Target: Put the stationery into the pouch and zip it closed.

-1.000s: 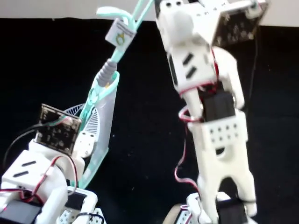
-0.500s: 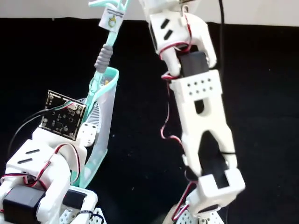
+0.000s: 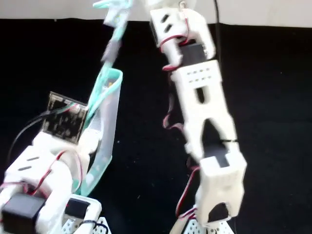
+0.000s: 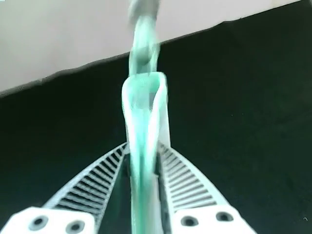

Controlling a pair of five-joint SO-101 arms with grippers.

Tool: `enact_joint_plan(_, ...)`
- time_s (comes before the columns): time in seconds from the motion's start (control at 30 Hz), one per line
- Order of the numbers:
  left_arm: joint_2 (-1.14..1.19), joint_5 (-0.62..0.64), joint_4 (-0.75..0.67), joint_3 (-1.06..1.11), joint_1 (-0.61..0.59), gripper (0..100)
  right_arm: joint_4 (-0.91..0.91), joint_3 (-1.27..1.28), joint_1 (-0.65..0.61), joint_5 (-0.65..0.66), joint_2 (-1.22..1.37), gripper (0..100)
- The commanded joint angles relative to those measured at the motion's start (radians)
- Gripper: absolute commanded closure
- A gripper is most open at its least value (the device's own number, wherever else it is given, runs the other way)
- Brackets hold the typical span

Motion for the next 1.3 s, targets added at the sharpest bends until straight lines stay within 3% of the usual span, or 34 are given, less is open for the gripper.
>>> enact_joint_plan(0.0, -0.001, -0.005, 0.068, 0.033, -0.005, 99, -0.062, -0.084, 0.533, 0.005, 0.050, 99.2)
enact_joint_plan(0.23, -0.001, -0.005, 0.068, 0.033, -0.005, 99, -0.064, -0.084, 0.539, 0.005, 0.188, 99.2)
enact_joint_plan(0.6, -0.001, -0.005, 0.060, 0.039, -0.007, 99, -0.064, -0.087, 0.521, -0.002, 0.197, 99.2)
enact_joint_plan(0.83, -0.001, -0.005, 0.058, 0.038, -0.007, 99, -0.038, -0.315, 0.410, -0.003, 0.153, 99.2)
enact_joint_plan(1.0, 0.001, -0.005, 0.003, 0.041, -0.007, 99, 0.191, -0.519, 0.265, -0.003, 0.071, 99.2)
enact_joint_plan(1.27, 0.004, -0.005, -0.107, 0.041, -0.007, 99, 0.944, -0.716, -0.073, 0.012, -0.039, 99.2)
